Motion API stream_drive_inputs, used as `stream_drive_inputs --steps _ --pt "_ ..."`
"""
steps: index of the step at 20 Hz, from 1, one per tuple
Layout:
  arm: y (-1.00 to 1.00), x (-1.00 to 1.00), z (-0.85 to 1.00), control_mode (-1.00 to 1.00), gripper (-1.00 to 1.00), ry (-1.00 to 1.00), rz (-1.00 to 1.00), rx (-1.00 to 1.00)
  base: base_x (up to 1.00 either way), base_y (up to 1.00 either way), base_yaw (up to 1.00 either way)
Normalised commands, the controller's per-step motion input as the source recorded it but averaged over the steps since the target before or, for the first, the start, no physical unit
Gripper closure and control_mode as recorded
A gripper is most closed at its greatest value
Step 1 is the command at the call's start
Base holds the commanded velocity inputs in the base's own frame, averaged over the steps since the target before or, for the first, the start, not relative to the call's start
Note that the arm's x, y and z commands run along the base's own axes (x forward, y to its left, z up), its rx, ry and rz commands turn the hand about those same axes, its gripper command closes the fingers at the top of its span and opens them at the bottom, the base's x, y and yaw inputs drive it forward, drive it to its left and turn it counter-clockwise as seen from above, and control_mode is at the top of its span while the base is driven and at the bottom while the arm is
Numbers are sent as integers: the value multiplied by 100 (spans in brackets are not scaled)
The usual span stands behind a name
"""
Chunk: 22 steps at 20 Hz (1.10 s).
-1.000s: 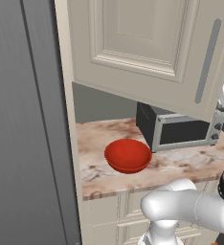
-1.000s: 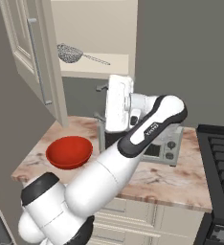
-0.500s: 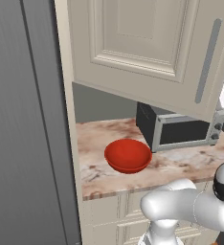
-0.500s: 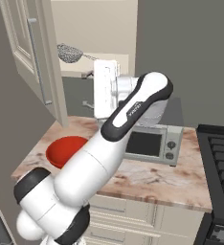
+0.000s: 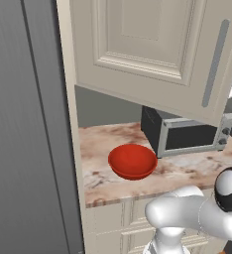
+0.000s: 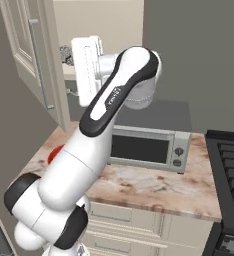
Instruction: Open the cabinet and setup a tea strainer by placing it in the bowl upright.
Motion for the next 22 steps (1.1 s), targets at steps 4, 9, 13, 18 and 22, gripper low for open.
stream_drive_inputs --steps 4,9,13,18,22 --pt "72 -51 39 -100 -100 -21 0 -9 0 0 0" --pt "90 -71 20 -100 -100 -22 0 -11 0 0 0" --pt "90 -74 3 -100 -100 -19 0 -11 0 0 0" --pt "37 -39 -10 -100 -100 -6 -4 -8 0 0 0" --pt "36 -22 -25 -100 -100 0 -14 -3 0 0 0"
